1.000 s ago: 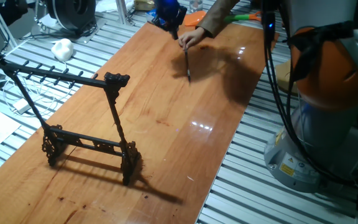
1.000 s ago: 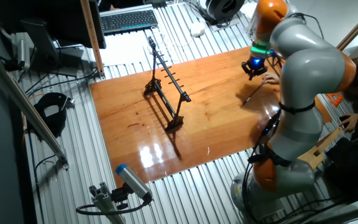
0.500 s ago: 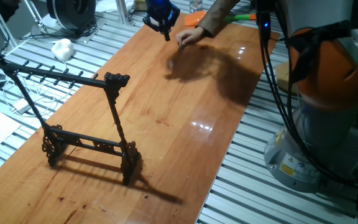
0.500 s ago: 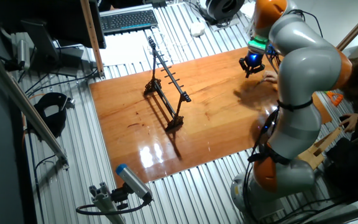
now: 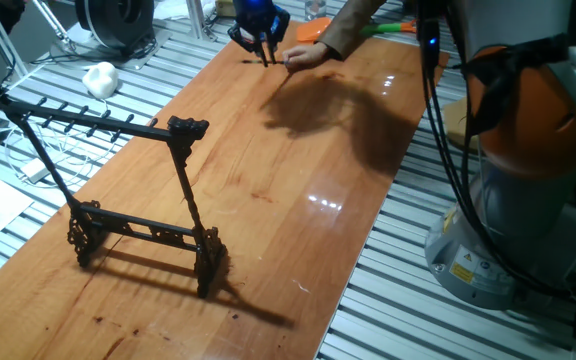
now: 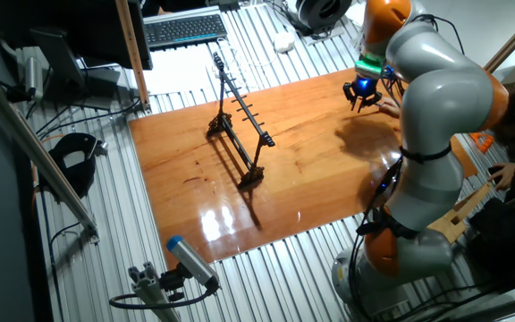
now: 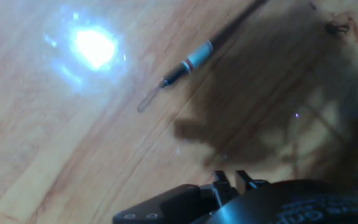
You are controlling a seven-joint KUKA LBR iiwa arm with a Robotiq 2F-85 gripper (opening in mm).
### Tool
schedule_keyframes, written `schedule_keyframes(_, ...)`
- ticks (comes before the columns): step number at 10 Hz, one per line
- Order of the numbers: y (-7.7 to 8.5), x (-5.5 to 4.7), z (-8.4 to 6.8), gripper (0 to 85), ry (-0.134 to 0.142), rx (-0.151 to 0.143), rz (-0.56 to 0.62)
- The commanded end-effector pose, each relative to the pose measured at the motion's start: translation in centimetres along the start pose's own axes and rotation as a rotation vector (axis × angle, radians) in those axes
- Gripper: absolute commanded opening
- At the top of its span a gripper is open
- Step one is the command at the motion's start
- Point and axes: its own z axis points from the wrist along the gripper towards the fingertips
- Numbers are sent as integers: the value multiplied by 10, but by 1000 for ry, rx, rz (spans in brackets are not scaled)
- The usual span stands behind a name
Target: Place the brush on the pen rack
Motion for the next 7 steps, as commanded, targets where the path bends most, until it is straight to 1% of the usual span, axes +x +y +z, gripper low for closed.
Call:
schedule_keyframes(1,-14,-13,12,340,-17,-11,-29)
schedule_keyframes(2,-29,-24,22,340,-26,-23,-54)
schedule_keyframes(3,-39,-30,26,340,-19,-24,-70)
schedule_keyframes(4,-48,-35,27,340,-5,-36,-92)
schedule_keyframes(5,-54,-40,29,340,-14,-25,-117)
schedule_keyframes(6,-53,-43,30,340,-1,-43,-104)
schedule_keyframes(7,-45,-44,31,340,0,-50,-57)
